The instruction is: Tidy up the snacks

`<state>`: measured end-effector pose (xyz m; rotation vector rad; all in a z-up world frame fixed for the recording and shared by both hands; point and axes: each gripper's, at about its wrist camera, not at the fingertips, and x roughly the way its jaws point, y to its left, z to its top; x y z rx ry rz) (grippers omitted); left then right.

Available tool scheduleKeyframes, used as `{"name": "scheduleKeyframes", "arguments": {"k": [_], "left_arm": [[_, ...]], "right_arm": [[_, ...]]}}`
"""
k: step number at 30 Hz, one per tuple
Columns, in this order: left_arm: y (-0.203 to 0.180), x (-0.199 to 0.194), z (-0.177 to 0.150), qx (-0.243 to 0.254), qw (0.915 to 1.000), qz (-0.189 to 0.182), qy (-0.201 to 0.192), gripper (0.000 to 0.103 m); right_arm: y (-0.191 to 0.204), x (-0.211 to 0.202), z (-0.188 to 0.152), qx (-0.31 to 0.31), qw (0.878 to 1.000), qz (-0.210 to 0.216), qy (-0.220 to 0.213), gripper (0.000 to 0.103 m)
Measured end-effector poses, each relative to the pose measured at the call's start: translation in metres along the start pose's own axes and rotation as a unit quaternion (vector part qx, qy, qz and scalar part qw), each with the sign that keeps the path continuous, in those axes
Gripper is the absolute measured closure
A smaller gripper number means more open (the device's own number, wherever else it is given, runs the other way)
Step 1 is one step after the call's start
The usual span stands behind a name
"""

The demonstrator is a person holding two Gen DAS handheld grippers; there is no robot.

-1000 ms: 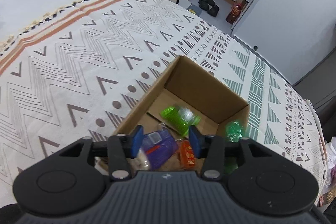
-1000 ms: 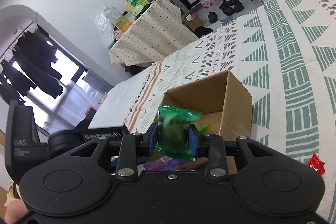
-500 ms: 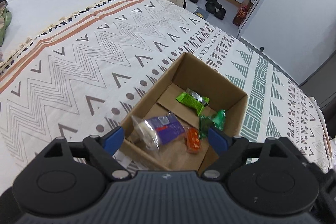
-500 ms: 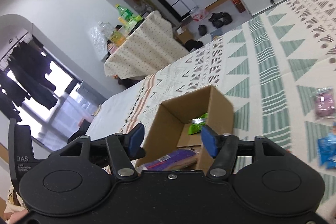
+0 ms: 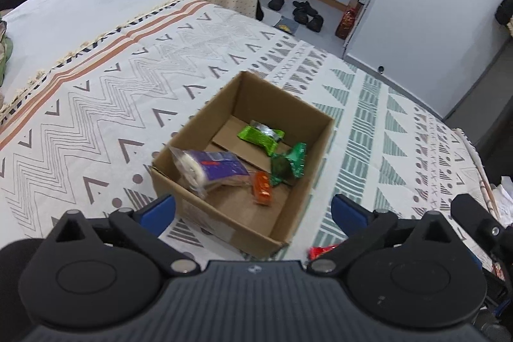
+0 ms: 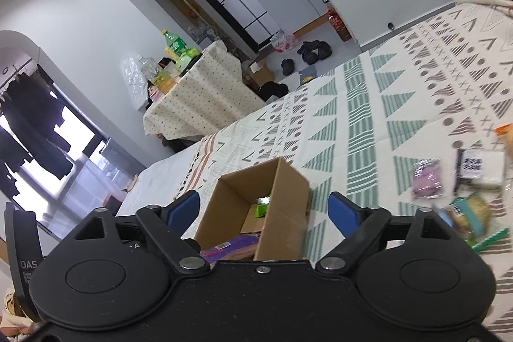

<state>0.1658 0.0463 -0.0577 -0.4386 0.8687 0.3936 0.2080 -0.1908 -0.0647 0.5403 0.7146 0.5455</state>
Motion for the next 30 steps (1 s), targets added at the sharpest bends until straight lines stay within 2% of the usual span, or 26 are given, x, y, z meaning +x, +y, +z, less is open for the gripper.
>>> {"name": "scheduleKeyframes", "arguments": {"k": [12,22,30], "left_arm": [[-0.039,-0.015,-0.026,0.025,0.9990,-0.036,0.007,0.000],[-0.063,-0.019,-0.051,0.046,0.9968,-0.061,0.022,0.000],[-0.077,-0.018,-0.070,0.054,0.9960,-0.064,0.032,0.000]], "right_arm": [[-0.031,-0.050,0.010,0.000,0.999,-0.026,-0.045,0.000],[-0.063,-0.086,0.007,0.004,0.997,-0.051,-0.055,0.000],[-0.085,-0.104,0.002,0.019,0.996,-0.064,-0.058,0.000]]}}
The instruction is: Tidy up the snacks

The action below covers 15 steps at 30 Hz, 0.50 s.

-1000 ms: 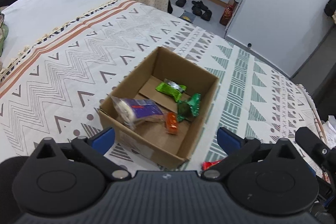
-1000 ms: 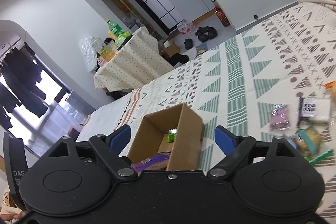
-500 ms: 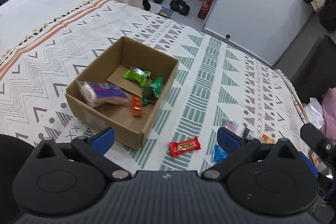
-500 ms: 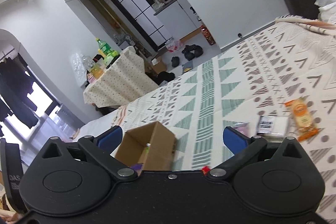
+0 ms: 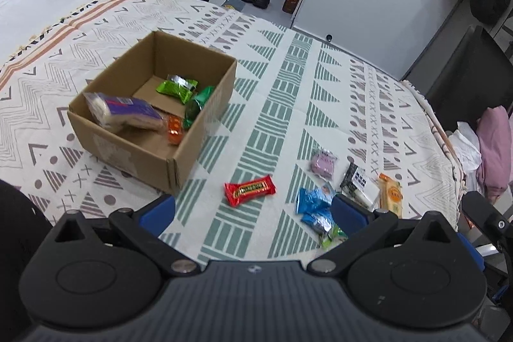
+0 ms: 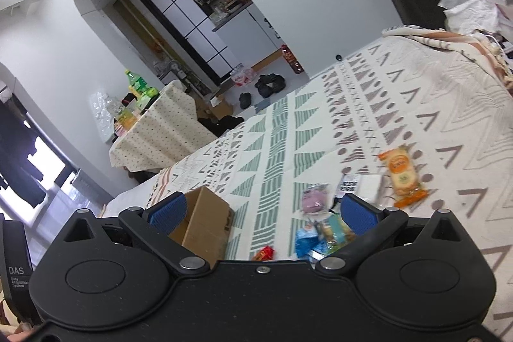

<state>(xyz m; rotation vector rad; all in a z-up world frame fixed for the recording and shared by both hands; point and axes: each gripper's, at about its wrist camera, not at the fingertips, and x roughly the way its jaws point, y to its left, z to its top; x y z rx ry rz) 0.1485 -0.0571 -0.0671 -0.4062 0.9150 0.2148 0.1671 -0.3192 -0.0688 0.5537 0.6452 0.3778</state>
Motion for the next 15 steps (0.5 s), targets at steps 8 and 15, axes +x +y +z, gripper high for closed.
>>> {"name": "scheduleKeyframes", "arguments": {"k": [8,15], "left_arm": [[-0.014,0.007,-0.014,-0.001,0.9999,0.002,0.010,0.000],[-0.023,0.016,-0.026,-0.003,0.9998,0.010,0.018,0.000]], "right_arm": [[-0.024,-0.011,-0.007,0.025,1.000,-0.010,0.016,0.000],[-0.041,-0.011,-0.011,0.074,0.997,-0.015,0.028,0.000]]}}
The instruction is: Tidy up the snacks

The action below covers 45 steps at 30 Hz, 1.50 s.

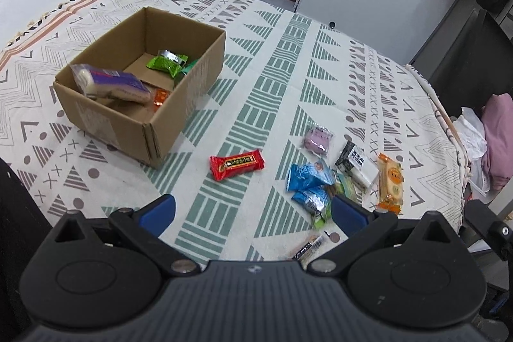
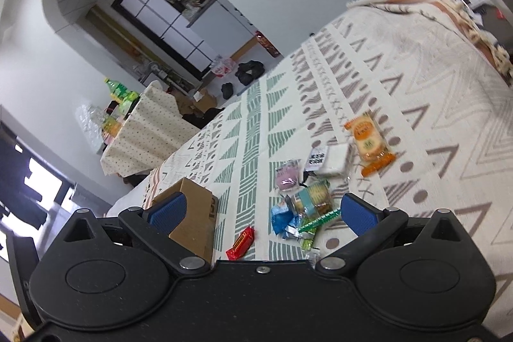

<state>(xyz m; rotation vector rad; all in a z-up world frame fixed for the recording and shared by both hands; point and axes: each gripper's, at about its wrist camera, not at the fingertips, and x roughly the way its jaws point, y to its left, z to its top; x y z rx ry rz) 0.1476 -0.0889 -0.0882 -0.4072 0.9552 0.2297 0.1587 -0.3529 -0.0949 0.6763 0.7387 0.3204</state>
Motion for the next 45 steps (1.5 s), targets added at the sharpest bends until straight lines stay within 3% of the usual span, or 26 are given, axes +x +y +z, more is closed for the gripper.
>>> {"name": "scheduleKeyframes", "arguments": {"k": [8,11,14,23,32,37,45], "left_arm": [[-0.007,0.022,-0.014,-0.006,0.9995,-0.015,0.027,0.003],[-0.010,0.032,-0.019,-0.011,0.9991,-0.021,0.035,0.009],[-0.012,0.043,-0.022,-0.010,0.9988,-0.019,0.044,0.014],[-0.002,0.067,-0.013,0.002,0.9992,0.004,0.040,0.023],[0.002,0.090,0.006,0.044,0.9987,0.007,0.026,0.034],[0.007,0.109,0.012,0.049,0.9978,0.004,0.045,0.043],[0.012,0.126,0.020,0.068,0.9963,0.007,0.052,0.047]], "right_arm": [[-0.028,0.018,-0.001,0.068,0.996,-0.030,0.039,0.000],[-0.034,0.023,-0.003,0.084,0.995,-0.035,0.046,0.003],[-0.038,0.031,-0.006,0.095,0.993,-0.039,0.065,0.016],[-0.039,0.059,-0.017,0.100,0.986,-0.055,0.118,0.039],[-0.031,0.086,-0.031,0.092,0.979,-0.076,0.163,0.053],[-0.029,0.100,-0.037,0.090,0.975,-0.091,0.180,0.067],[-0.020,0.127,-0.046,0.060,0.968,-0.127,0.208,0.071]]}}
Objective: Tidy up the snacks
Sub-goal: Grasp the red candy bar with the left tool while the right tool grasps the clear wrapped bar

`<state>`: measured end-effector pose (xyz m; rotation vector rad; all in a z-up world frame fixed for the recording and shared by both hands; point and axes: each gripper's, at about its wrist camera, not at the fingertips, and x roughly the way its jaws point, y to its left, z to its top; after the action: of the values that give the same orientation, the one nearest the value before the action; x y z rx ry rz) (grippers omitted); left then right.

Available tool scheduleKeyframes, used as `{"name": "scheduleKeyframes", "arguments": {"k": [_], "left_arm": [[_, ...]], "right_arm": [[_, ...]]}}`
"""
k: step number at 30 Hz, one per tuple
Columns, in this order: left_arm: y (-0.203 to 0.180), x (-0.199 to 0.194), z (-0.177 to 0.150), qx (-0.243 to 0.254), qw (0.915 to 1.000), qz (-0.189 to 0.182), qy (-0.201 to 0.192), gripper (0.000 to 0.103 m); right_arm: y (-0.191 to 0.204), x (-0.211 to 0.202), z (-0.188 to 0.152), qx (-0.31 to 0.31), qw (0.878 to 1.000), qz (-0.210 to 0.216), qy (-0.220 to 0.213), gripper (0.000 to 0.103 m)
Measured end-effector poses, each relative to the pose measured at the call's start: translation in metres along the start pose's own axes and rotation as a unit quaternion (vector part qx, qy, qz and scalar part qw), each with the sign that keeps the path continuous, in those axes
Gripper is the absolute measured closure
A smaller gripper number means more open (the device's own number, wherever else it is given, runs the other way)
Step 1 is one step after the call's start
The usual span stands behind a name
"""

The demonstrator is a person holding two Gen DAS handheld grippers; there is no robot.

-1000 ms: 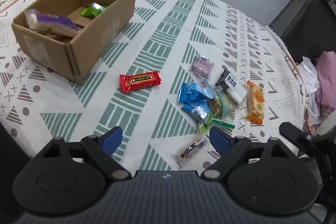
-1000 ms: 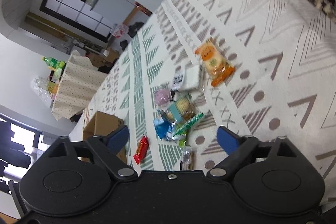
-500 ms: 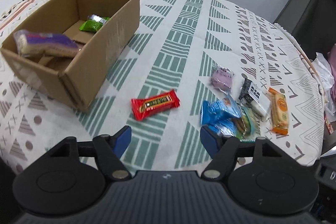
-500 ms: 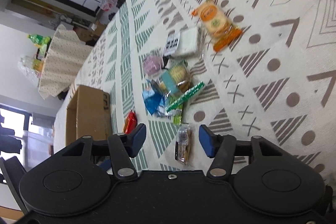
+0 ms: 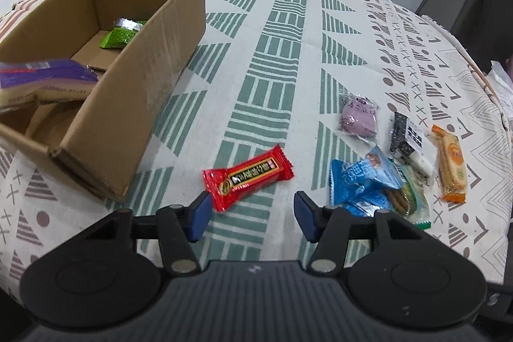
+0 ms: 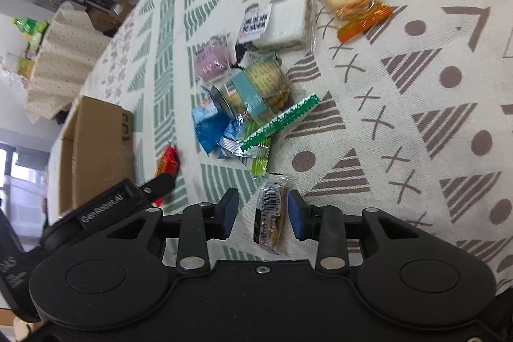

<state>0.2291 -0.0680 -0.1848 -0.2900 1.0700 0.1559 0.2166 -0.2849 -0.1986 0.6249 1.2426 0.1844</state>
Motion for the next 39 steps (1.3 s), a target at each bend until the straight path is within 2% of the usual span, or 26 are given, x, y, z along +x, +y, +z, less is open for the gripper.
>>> {"name": "scheduleKeyframes", "arguments": {"k": [2,4,6,14,22,24,26,31,34,39], "left_arm": [[0.002,0.002,0.004,0.002,1.0000,0.001,-0.002,0.047],[0.004,0.006,0.007,0.002,1.0000,0.002,-0.002,0.047],[0.006,0.010,0.010,0.003,1.0000,0.001,0.000,0.047],[0.003,0.027,0.019,0.029,0.9995,0.011,0.000,0.047],[-0.002,0.033,0.020,0.053,0.9984,0.017,-0.014,0.048],[-0.002,0.031,0.019,0.048,0.9988,0.007,-0.010,0.061],[-0.002,0.029,0.018,0.045,0.9989,-0.010,-0.003,0.067],[-0.008,0.022,0.008,0.051,0.9977,-0.044,0.002,0.070],[-0.010,0.017,0.006,0.050,0.9979,-0.040,-0.003,0.068],[-0.007,0.015,0.013,0.037,0.9987,-0.035,-0.005,0.047]], "right_arm": [[0.004,0.007,-0.001,-0.011,1.000,-0.009,0.008,0.087],[0.008,0.010,-0.001,-0.023,1.000,-0.015,0.008,0.087],[0.009,0.006,0.000,-0.028,0.999,-0.026,-0.010,0.088],[-0.003,-0.007,0.012,-0.005,0.997,-0.050,-0.062,0.088],[-0.002,-0.005,0.013,-0.004,0.997,-0.051,-0.061,0.085],[0.000,-0.005,0.013,-0.005,0.997,-0.051,-0.060,0.084],[0.000,-0.005,0.014,-0.004,0.997,-0.050,-0.059,0.083],[0.000,-0.006,0.013,-0.006,0.997,-0.046,-0.057,0.083],[-0.001,-0.007,0.012,-0.006,0.997,-0.046,-0.058,0.083],[-0.002,-0.010,0.011,-0.011,0.997,-0.056,-0.061,0.082]]}}
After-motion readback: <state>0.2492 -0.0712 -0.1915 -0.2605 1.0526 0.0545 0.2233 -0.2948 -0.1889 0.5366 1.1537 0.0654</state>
